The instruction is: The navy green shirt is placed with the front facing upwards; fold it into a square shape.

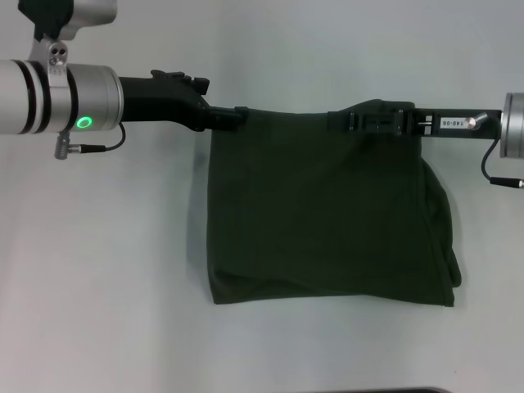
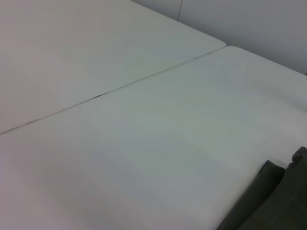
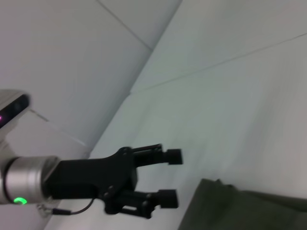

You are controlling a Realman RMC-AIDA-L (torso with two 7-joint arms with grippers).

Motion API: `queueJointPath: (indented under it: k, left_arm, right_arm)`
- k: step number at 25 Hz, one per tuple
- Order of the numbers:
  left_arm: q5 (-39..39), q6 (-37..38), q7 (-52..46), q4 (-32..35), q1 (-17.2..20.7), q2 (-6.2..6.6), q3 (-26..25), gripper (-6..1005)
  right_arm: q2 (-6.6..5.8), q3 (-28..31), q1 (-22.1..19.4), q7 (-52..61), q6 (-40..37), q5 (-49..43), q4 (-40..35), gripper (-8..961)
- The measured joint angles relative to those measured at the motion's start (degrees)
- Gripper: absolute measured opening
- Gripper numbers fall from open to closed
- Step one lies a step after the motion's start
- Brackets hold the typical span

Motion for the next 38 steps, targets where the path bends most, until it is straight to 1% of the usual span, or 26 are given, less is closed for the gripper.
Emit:
queueJointPath:
  k: [4,7,11,16,21,27,31,34,38]
  left_arm:
    - [0.0,0.0,0.0,0.0,0.0,0.00,-0.1,907]
    - [0.0,0.0,0.0,0.0,0.0,0.00,-0.1,907]
    - [0.0,0.0,0.0,0.0,0.0,0.00,-0.1,907]
    - [0.0,-0.1,0.0,0.1,-0.1,0.00,-0.1,907]
    - [0.0,-0.3,0.0,0.1,-0.1,0.00,-0.1,908]
    - [0.0,-0.3,0.0,0.2,-0.3,0.00,-0.1,908]
    - [0.0,-0.4,0.0,0.2,-0.4,0.00,-0.1,908]
    - [-0.2,-0.3,-0.1,-0.4,-0.1,0.00,-0.2,907]
    - [-1.3,0.6,-0.3,-1.4,0.9,0.02,-0.3,907]
  right_arm:
    - [0.14,-0.3,-0.1,-1.2,-2.3,0.1,0.5,918]
    - [0.79,-1.1,0.0,-1.8,-3.3,-0.3,0.8,918]
    - [1.19,-3.0,0.2,-2.2,-4.3,-0.4,1.5,919]
    - [1.25,-3.7,0.3,-1.9,-1.0,-1.1,3.1,919]
    - [1.29,-3.7,0.6,-1.2,3.0,-3.8,4.2,919]
    - [1.28,-3.2,0.3,-1.7,2.0,-3.7,4.0,920]
    - [0.77,-2.4,0.1,-3.1,-0.8,-2.8,3.8,920]
    - [0.02,-1.2,-0.6,-4.9,-4.2,-1.3,3.6,920]
    - [-1.00,0.5,-2.5,-6.3,-6.3,-0.6,2.7,921]
